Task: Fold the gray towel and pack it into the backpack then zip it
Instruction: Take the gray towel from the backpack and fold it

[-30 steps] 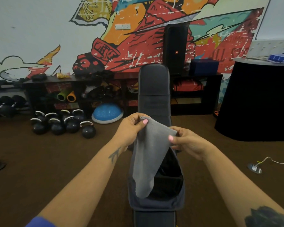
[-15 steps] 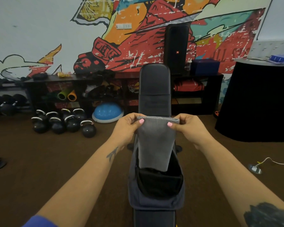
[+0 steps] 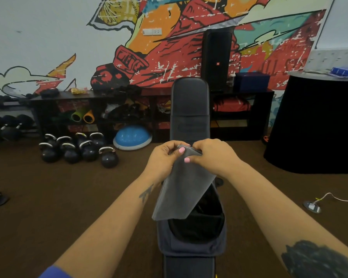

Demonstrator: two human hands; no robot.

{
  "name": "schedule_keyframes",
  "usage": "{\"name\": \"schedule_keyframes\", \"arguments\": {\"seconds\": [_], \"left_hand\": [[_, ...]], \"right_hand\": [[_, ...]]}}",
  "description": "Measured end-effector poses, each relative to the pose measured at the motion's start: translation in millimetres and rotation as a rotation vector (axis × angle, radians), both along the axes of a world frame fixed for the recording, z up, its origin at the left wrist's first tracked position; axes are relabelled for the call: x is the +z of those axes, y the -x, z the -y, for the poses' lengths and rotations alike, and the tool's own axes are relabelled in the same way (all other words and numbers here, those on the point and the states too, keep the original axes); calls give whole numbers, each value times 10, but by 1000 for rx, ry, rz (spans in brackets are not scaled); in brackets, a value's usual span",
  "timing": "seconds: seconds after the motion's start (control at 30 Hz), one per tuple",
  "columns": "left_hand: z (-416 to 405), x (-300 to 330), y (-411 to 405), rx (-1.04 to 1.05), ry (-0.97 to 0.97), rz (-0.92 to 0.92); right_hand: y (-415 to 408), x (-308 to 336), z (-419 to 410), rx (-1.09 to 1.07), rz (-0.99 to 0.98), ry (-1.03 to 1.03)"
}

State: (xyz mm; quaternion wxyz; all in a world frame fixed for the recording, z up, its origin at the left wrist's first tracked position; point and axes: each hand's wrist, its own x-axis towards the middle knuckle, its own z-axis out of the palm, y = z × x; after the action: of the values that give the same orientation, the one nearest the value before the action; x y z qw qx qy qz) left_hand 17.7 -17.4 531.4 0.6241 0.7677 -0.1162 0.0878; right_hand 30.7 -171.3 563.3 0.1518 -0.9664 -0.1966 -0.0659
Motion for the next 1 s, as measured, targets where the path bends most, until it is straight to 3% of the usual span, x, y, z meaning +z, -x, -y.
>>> {"name": "schedule_keyframes", "arguments": {"seconds": [0.13, 0.23, 0.37, 0.53, 0.73, 0.9, 1.0], "left_hand": [[-51, -66, -4, 21, 112, -36], [-98, -136, 27, -77, 142, -138], [-149, -251, 75, -162, 28, -285], [-112, -298, 117, -127, -152, -342], [-101, -194, 137, -240, 80, -417], [-47, -178, 113, -158, 220, -438], [-35, -181, 72, -55, 317, -438]], "right_hand": [[9, 67, -77, 13, 22, 10], [10, 170, -68, 72, 56, 8], [-3, 336, -4, 93, 78, -67], [-32, 506, 136, 75, 71, -152], [-144, 277, 343, -138, 84, -320], [-98, -214, 425, -357, -177, -513], [21, -478, 421, -442, -469, -531]]}}
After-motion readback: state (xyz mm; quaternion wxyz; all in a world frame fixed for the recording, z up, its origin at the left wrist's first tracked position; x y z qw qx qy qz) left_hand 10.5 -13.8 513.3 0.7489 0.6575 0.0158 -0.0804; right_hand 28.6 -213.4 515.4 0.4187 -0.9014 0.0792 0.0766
